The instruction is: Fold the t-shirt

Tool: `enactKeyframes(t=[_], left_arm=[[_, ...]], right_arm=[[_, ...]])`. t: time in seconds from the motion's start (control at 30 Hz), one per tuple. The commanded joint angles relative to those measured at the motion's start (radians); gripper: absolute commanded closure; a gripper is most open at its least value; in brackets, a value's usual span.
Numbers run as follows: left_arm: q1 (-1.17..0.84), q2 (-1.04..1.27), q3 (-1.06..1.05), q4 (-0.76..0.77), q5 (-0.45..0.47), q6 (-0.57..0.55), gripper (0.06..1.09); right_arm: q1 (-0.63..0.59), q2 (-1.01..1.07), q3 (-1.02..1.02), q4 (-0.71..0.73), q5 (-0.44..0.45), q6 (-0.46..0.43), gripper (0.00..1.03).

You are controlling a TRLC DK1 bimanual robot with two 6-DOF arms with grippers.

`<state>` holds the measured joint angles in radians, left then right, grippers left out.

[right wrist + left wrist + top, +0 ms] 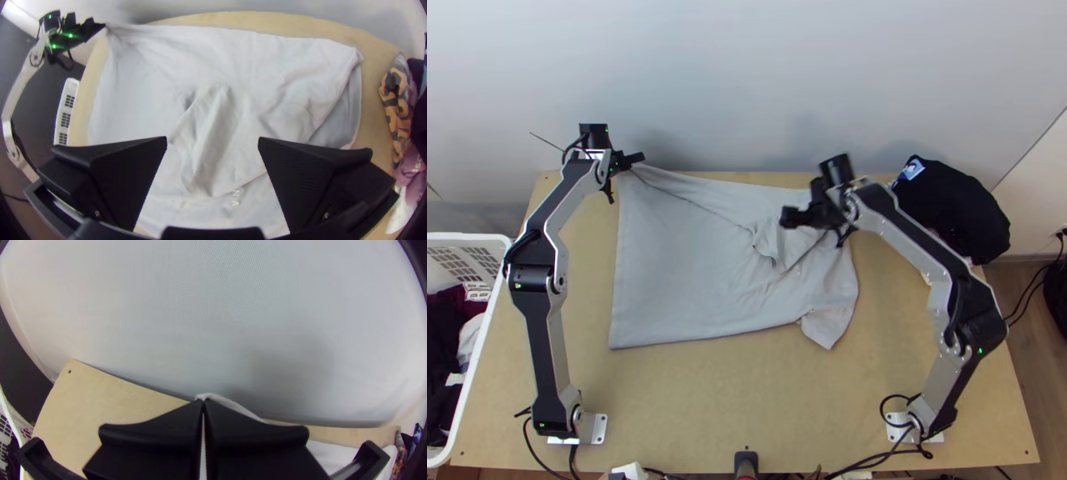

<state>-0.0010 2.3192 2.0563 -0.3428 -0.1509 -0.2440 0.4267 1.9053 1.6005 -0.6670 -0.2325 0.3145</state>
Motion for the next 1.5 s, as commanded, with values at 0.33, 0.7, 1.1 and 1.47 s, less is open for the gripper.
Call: enactKeyframes(t=[0.33,0.7,1.1,1.47], left_arm=[[0.016,-0.041,-0.022,-0.059,0.001,0.000,1.05],[0.015,-0.030,-0.007,-0.050,0.001,0.006,1.05],[0.027,-0.023,-0.001,-0.053,0.001,0.018,1.05],[0.025,-0.004,0.016,-0.048,0.001,0.022,1.05]], right_arm=[[0.291,-0.100,-0.329,0.188,0.288,-0.221,0.10],[0.274,-0.037,-0.389,0.326,0.348,-0.247,0.39],[0.138,-0.012,-0.241,0.342,0.372,-0.213,1.00],[-0.071,0.135,0.118,0.311,0.375,-0.175,1.00]])
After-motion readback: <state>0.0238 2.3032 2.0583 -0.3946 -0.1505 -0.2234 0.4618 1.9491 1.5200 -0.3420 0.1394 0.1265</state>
